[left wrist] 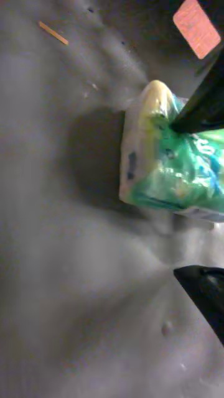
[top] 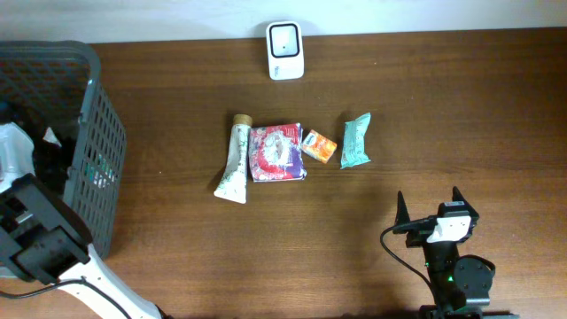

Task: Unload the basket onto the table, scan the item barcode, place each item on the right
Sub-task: 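Reach left gripper into basket and grasp small green tissue pack, then place small green tissue pack beside orange box with left gripper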

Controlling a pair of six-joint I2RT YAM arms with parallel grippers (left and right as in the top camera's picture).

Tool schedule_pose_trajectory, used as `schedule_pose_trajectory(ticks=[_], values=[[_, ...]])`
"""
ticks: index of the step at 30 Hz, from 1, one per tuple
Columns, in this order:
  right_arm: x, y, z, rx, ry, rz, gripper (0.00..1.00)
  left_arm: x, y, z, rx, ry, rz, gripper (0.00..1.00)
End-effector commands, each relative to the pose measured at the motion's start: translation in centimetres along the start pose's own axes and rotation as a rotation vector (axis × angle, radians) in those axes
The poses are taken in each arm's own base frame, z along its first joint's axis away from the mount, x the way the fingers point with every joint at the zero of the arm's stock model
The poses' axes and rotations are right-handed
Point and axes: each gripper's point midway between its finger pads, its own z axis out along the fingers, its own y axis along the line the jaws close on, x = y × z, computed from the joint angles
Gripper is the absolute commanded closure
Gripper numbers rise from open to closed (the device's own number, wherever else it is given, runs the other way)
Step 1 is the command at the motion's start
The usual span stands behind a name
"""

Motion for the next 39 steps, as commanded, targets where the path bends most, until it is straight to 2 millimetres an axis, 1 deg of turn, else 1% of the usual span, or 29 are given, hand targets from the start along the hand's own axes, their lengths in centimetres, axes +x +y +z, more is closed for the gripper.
schedule_pose_trajectory(ticks=[1, 2, 3, 4, 5, 6, 7, 9, 10, 11, 12, 14, 16, 17, 18, 19, 21, 22, 23, 25, 27, 28, 29, 30, 33, 34, 36, 37, 39], values=[[0.3, 0.0, 0.0, 0.002, 0.005, 0.011, 0.01, 1.0, 0.7, 1.8, -0.023, 0.036, 0.006, 0.85], [0.3, 0.0, 0.0, 0.003, 0.005, 0.011, 0.01, 1.0, 0.6, 1.8, -0.019, 0.034, 0.006, 0.98], [0.3, 0.0, 0.0, 0.002, 0.005, 0.011, 0.01, 0.6, 0.6, 1.4, -0.016, 0.025, 0.004, 1.0], [0.3, 0.0, 0.0, 0.003, 0.005, 0.011, 0.01, 0.1, 0.4, 0.2, -0.015, 0.01, 0.004, 1.0], [0.3, 0.0, 0.0, 0.003, 0.005, 0.011, 0.01, -1.4, 0.1, -2.9, -0.006, -0.047, -0.002, 1.0], [0.3, 0.0, 0.0, 0.003, 0.005, 0.011, 0.01, -3.0, -0.3, -7.0, 0.009, -0.128, -0.009, 1.0], [0.3, 0.0, 0.0, 0.003, 0.005, 0.011, 0.01, -3.9, -0.5, -9.9, 0.018, -0.191, -0.006, 1.0], [0.3, 0.0, 0.0, 0.003, 0.005, 0.011, 0.01, -5.0, -1.7, -18.4, 0.052, -0.386, 0.017, 1.0], [0.3, 0.0, 0.0, 0.003, 0.005, 0.011, 0.01, -4.8, -2.5, -22.0, 0.076, -0.467, 0.019, 1.0], [0.3, 0.0, 0.0, 0.003, 0.005, 0.011, 0.01, -3.7, -3.1, -26.3, 0.129, -0.557, -0.091, 1.0], [0.3, 0.0, 0.0, 0.003, 0.005, 0.011, 0.01, -1.0, -5.8, -31.4, 0.285, -0.642, -0.131, 1.0], [0.3, 0.0, 0.0, 0.003, 0.005, 0.011, 0.01, 1.9, -9.8, -34.9, 0.447, -0.671, -0.016, 1.0], [0.3, 0.0, 0.0, 0.002, 0.005, 0.011, 0.01, 4.3, -13.5, -37.3, 0.521, -0.719, 0.098, 1.0], [0.3, 0.0, 0.0, 0.003, 0.005, 0.011, 0.01, 5.0, -15.2, -38.1, 0.55, -0.744, 0.149, 1.0], [0.3, 0.0, 0.0, 0.003, 0.005, 0.011, 0.01, 5.4, -16.4, -38.6, 0.569, -0.758, 0.182, 1.0], [0.3, 0.0, 0.0, 0.002, 0.005, 0.011, 0.01, 6.6, -18.5, -38.8, 0.598, -0.754, 0.24, 1.0], [0.3, 0.0, 0.0, 0.003, 0.005, 0.011, 0.01, 8.1, -20.9, -38.4, 0.617, -0.733, 0.326, 1.0], [0.3, 0.0, 0.0, 0.003, 0.005, 0.011, 0.01, 9.6, -23.7, -38.4, 0.651, -0.728, 0.412, 1.0], [0.3, 0.0, 0.0, 0.003, 0.005, 0.011, 0.01, 10.8, -25.5, -38.5, 0.676, -0.732, 0.482, 1.0], [0.3, 0.0, 0.0, 0.003, 0.005, 0.011, 0.01, 13.7, -28.5, -38.3, 0.701, -0.726, 0.636, 1.0], [0.3, 0.0, 0.0, 0.003, 0.005, 0.011, 0.01, 15.9, -30.5, -37.4, 0.726, -0.68, 0.693, 1.0], [0.3, 0.0, 0.0, 0.003, 0.005, 0.011, 0.01, 18.1, -32.2, -36.4, 0.746, -0.631, 0.746, 1.0], [0.3, 0.0, 0.0, 0.003, 0.005, 0.011, 0.01, 19.3, -33.2, -35.7, 0.753, -0.603, 0.787, 1.0], [0.3, 0.0, 0.0, 0.003, 0.005, 0.011, 0.01, 21.4, -34.9, -34.4, 0.757, -0.567, 0.872, 1.0], [0.3, 0.0, 0.0, 0.003, 0.005, 0.011, 0.01, 24.5, -37.4, -32.1, 0.759, -0.5, 0.989, 1.0], [0.3, 0.0, 0.0, 0.003, 0.005, 0.011, 0.01, 26.5, -38.5, -30.4, 0.745, -0.456, 1.083, 1.0], [0.3, 0.0, 0.0, 0.003, 0.005, 0.011, 0.01, 30.2, -39.5, -25.8, 0.678, -0.327, 1.226, 1.0], [0.3, 0.0, 0.0, 0.002, 0.005, 0.011, 0.01, 30.9, -39.7, -23.7, 0.613, -0.289, 1.24, 1.0], [0.3, 0.0, 0.0, 0.003, 0.005, 0.011, 0.01, 31.9, -39.8, -21.0, 0.547, -0.226, 1.256, 1.0]])
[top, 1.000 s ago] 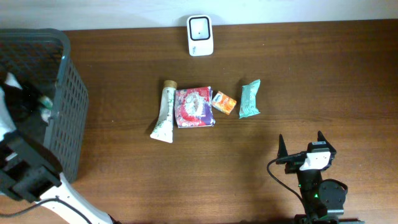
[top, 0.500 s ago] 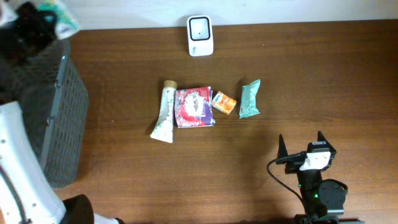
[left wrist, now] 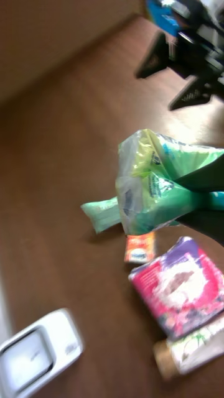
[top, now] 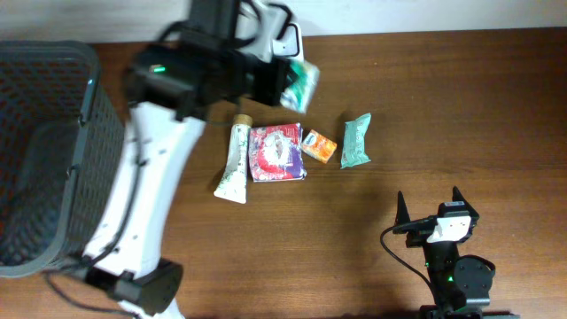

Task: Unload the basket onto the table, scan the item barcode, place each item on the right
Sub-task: 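Place small green tissue pack beside orange box with left gripper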

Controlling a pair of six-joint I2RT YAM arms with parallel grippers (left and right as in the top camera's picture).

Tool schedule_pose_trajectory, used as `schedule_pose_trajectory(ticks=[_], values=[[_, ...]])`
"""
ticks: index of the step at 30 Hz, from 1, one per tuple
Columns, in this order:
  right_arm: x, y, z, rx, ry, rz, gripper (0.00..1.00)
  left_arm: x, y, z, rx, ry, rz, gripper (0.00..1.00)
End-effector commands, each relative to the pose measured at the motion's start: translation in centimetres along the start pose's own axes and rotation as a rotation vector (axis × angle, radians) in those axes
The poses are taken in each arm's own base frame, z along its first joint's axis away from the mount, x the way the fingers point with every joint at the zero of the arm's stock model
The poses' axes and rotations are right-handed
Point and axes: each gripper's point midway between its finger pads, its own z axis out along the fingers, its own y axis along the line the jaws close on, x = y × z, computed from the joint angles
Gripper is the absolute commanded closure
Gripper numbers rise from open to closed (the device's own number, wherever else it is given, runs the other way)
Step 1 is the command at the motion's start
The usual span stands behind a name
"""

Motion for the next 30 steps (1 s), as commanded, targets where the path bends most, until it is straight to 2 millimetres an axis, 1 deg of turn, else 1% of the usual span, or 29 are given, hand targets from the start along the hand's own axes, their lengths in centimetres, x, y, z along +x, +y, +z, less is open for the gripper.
schedule_pose_trajectory(ticks=[1, 3, 5, 7, 9, 11, 13, 15, 17, 19, 20, 21, 23, 24, 27, 29, 30], values=[[0.3, 0.0, 0.0, 0.002, 0.004, 0.011, 0.01, 3.0, 0.1, 5.1, -0.027, 0.156, 0.046, 1.0], [0.3, 0.0, 0.0, 0.003, 0.004, 0.011, 0.01, 5.2, -0.2, 8.5, -0.017, 0.259, 0.022, 1.0], [0.3, 0.0, 0.0, 0.003, 0.004, 0.011, 0.01, 7.9, 0.2, 12.5, -0.02, 0.376, -0.008, 1.0], [0.3, 0.0, 0.0, 0.003, 0.004, 0.011, 0.01, 9.1, 0.7, 14.1, -0.031, 0.421, -0.053, 1.0], [0.3, 0.0, 0.0, 0.003, 0.004, 0.011, 0.01, 10.1, 0.9, 15.6, -0.034, 0.458, -0.063, 1.0], [0.3, 0.0, 0.0, 0.002, 0.004, 0.011, 0.01, 10.2, 0.9, 16.5, -0.03, 0.459, -0.057, 1.0], [0.3, 0.0, 0.0, 0.003, 0.004, 0.011, 0.01, 10.4, 1.1, 17.0, -0.037, 0.461, -0.054, 1.0], [0.3, 0.0, 0.0, 0.003, 0.004, 0.011, 0.01, 10.4, 2.2, 17.7, -0.091, 0.457, -0.042, 1.0], [0.3, 0.0, 0.0, 0.002, 0.004, 0.011, 0.01, 10.5, 2.6, 18.6, -0.092, 0.453, -0.04, 1.0], [0.3, 0.0, 0.0, 0.003, 0.004, 0.011, 0.01, 10.2, 2.7, 19.6, -0.088, 0.434, -0.032, 1.0], [0.3, 0.0, 0.0, 0.003, 0.004, 0.011, 0.01, 9.8, 2.9, 19.8, -0.093, 0.416, -0.027, 1.0], [0.3, 0.0, 0.0, 0.003, 0.004, 0.011, 0.01, 9.3, 3.5, 19.9, -0.132, 0.393, -0.032, 1.0], [0.3, 0.0, 0.0, 0.003, 0.004, 0.011, 0.01, 8.5, 5.7, 19.8, -0.283, 0.34, -0.125, 1.0], [0.3, 0.0, 0.0, 0.003, 0.004, 0.011, 0.01, 8.1, 6.5, 19.8, -0.334, 0.312, -0.158, 1.0], [0.3, 0.0, 0.0, 0.003, 0.004, 0.011, 0.01, 7.1, 7.3, 21.6, -0.346, 0.253, -0.158, 1.0], [0.3, 0.0, 0.0, 0.002, 0.004, 0.011, 0.01, 7.1, 7.7, 23.2, -0.345, 0.235, -0.183, 1.0], [0.3, 0.0, 0.0, 0.003, 0.004, 0.011, 0.01, 7.4, 7.9, 24.3, -0.351, 0.224, -0.245, 1.0]])
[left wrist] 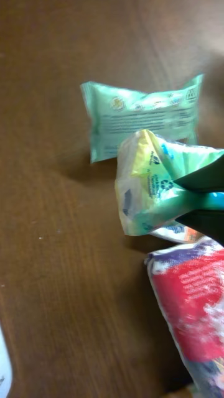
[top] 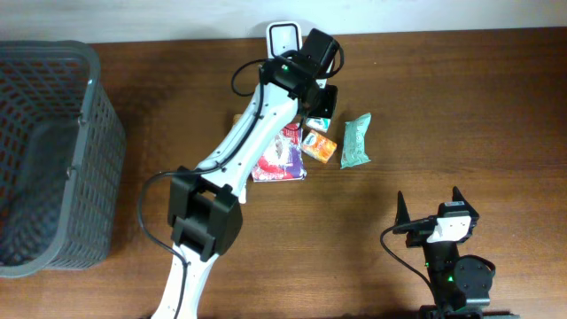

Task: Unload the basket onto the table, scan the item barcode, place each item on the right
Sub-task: 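Place small green tissue pack beside orange box with left gripper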

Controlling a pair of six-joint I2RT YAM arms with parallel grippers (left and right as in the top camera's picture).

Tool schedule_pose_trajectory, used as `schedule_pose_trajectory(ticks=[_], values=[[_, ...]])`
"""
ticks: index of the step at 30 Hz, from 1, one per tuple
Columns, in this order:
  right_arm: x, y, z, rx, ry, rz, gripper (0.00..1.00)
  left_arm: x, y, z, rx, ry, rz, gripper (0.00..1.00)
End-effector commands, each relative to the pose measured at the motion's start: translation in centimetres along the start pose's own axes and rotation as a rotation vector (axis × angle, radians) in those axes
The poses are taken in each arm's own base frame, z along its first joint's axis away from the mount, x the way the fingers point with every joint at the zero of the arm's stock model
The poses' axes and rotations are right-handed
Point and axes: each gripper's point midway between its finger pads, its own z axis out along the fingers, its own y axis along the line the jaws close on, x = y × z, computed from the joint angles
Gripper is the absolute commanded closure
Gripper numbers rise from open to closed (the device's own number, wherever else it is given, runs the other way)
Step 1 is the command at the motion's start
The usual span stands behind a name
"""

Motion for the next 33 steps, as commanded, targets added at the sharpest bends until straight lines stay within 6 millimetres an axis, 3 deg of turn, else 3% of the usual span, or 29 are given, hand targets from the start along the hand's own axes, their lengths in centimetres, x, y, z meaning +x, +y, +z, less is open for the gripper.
schedule_pose_trajectory(ticks=[1, 4, 7, 9, 10, 11, 17, 19, 20, 21, 24, 25, 26, 31, 33], values=[[0.3, 0.0, 0.0, 0.003, 0.004, 0.011, 0.01, 0.7, 0.1, 4.0, -0.026, 0.02, -0.155, 1.0], [0.3, 0.0, 0.0, 0.003, 0.005, 0.011, 0.01, 2.3, -1.1, 7.3, -0.009, 0.067, -0.218, 0.98], [0.3, 0.0, 0.0, 0.003, 0.005, 0.011, 0.01, 3.0, -2.6, 9.1, 0.004, 0.07, -0.192, 0.87], [0.3, 0.0, 0.0, 0.002, 0.004, 0.011, 0.01, 2.6, -4.1, 9.2, 0.036, 0.042, -0.172, 0.73], [0.3, 0.0, 0.0, 0.002, 0.005, 0.011, 0.01, 2.5, -4.9, 9.2, 0.049, 0.029, -0.162, 0.57], [0.3, 0.0, 0.0, 0.003, 0.004, 0.011, 0.01, 2.4, -5.3, 9.2, 0.061, 0.026, -0.157, 0.48], [0.3, 0.0, 0.0, 0.002, 0.005, 0.011, 0.01, 2.1, -7.0, 8.0, 0.216, 0.076, -0.168, 0.52], [0.3, 0.0, 0.0, 0.003, 0.004, 0.011, 0.01, 1.6, -6.6, 7.2, 0.227, 0.063, -0.137, 0.45], [0.3, 0.0, 0.0, 0.002, 0.004, 0.011, 0.01, 1.1, -5.8, 6.4, 0.222, 0.056, -0.132, 0.38], [0.3, 0.0, 0.0, 0.003, 0.005, 0.011, 0.01, 0.7, -5.2, 5.4, 0.217, 0.051, -0.143, 0.37], [0.3, 0.0, 0.0, 0.003, 0.004, 0.011, 0.01, -1.7, -2.6, -0.7, 0.208, -0.022, -0.091, 0.27], [0.3, 0.0, 0.0, 0.003, 0.004, 0.011, 0.01, -2.2, -1.5, -2.9, 0.189, -0.044, -0.081, 0.18], [0.3, 0.0, 0.0, 0.003, 0.004, 0.011, 0.01, -2.5, 0.0, -5.0, 0.146, -0.062, -0.095, 0.03], [0.3, 0.0, 0.0, 0.002, 0.005, 0.011, 0.01, -1.8, 6.0, -12.5, 0.044, -0.077, -0.141, 0.01], [0.3, 0.0, 0.0, 0.003, 0.004, 0.011, 0.01, -0.9, 8.1, -14.1, 0.017, -0.056, -0.184, 0.01]])
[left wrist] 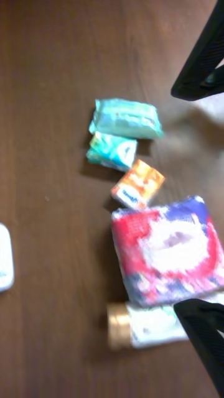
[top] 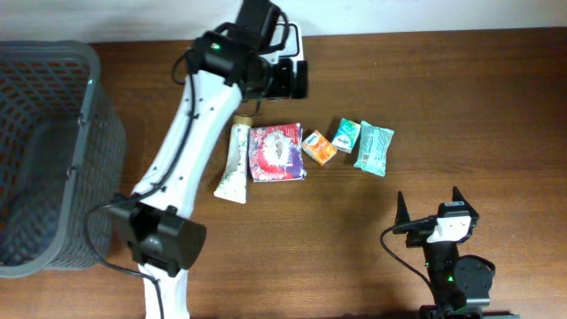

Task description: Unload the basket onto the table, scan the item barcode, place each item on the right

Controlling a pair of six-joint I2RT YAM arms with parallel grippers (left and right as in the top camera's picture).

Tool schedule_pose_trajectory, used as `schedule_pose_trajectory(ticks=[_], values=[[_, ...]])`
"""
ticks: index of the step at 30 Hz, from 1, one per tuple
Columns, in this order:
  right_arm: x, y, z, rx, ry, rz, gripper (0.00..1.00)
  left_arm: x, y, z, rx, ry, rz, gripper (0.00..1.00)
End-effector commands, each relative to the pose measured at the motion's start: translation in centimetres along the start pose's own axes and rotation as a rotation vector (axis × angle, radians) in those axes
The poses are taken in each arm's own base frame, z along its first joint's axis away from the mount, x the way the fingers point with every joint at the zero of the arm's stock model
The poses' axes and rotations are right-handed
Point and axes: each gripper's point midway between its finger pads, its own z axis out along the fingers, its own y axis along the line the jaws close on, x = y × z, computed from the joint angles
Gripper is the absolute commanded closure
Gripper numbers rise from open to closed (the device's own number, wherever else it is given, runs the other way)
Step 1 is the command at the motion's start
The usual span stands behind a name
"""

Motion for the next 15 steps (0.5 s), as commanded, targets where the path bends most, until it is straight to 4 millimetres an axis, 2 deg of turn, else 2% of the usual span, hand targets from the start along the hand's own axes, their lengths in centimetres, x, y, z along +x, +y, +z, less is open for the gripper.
schedule_pose_trajectory(ticks=[1, 3, 6, 8, 11, 15], values=[[0.3, 0.0, 0.0, 0.003, 0.004, 0.011, 0.01, -0.1, 3.3, -3.0, -0.058, -0.007, -0.025, 0.01], [0.3, 0.0, 0.0, 0.003, 0.005, 0.011, 0.01, 0.4, 7.3, -3.7, -0.18, 0.017, -0.076, 0.01], [0.3, 0.0, 0.0, 0.003, 0.004, 0.011, 0.01, 0.2, 10.9, -4.6, -0.245, 0.014, -0.136, 0.01], [0.3, 0.0, 0.0, 0.003, 0.004, 0.011, 0.01, -0.1, 12.5, -5.1, -0.299, -0.001, -0.153, 0.01], [0.3, 0.0, 0.0, 0.003, 0.005, 0.011, 0.01, -0.2, 13.1, -5.2, -0.319, -0.007, -0.157, 0.01], [0.3, 0.0, 0.0, 0.003, 0.005, 0.011, 0.01, -0.6, 15.3, -6.1, -0.456, -0.039, -0.15, 0.01]])
